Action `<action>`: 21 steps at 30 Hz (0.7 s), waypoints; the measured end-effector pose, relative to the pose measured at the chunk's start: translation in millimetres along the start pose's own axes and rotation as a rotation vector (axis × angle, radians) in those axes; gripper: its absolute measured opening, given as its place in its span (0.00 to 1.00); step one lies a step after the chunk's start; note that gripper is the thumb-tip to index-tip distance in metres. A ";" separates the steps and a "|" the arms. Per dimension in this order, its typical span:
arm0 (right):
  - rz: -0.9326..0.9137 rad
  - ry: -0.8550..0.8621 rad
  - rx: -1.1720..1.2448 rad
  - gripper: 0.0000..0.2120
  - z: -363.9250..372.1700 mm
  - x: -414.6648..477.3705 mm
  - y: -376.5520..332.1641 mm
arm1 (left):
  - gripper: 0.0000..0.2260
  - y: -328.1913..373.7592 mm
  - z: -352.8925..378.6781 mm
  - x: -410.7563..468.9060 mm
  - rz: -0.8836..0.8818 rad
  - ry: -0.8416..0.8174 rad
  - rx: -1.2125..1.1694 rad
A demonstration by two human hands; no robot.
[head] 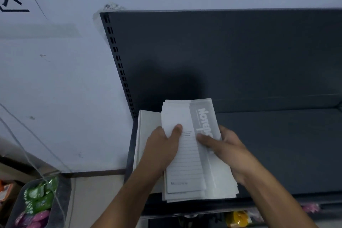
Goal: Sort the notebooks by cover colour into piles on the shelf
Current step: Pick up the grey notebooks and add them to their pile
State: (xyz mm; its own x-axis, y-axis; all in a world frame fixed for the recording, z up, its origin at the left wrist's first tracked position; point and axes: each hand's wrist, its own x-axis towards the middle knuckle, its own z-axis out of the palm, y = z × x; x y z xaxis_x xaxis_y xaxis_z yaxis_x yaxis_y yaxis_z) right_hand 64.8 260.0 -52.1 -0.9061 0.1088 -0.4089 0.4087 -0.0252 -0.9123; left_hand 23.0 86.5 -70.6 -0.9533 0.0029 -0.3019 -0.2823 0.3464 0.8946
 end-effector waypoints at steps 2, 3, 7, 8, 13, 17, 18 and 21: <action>0.019 0.094 0.004 0.14 -15.4 -9.0 3.8 | 0.19 -0.9 17.5 -1.9 0.047 -0.110 0.027; 0.026 0.151 0.006 0.14 -24.0 -13.9 5.6 | 0.20 -0.3 27.3 -4.4 0.077 -0.158 0.054; 0.051 0.290 0.023 0.14 -58.8 -39.6 11.1 | 0.18 10.4 68.0 -20.2 0.151 -0.266 0.181; 0.054 0.307 0.019 0.13 -67.5 -47.0 12.5 | 0.18 14.6 77.0 -24.8 0.142 -0.296 0.190; 0.019 0.390 0.071 0.10 -114.2 -81.5 14.7 | 0.19 41.6 122.7 -40.5 0.188 -0.371 0.147; -0.025 0.471 0.149 0.11 -170.1 -106.1 22.9 | 0.17 72.7 176.7 -60.3 0.257 -0.410 0.160; -0.035 0.500 0.160 0.11 -187.0 -112.0 27.2 | 0.17 80.0 193.2 -67.0 0.277 -0.429 0.178; -0.057 0.590 0.202 0.11 -242.9 -131.9 40.9 | 0.23 100.5 250.1 -91.6 0.327 -0.497 0.222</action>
State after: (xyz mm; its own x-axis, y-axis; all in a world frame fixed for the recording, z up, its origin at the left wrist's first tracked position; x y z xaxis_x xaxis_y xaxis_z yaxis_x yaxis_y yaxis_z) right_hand 227.6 485.9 -30.3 -0.6893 0.6441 -0.3317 0.2808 -0.1844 -0.9419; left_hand 108.7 355.7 -35.4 -0.8080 0.5579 -0.1892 0.0947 0.4400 0.8930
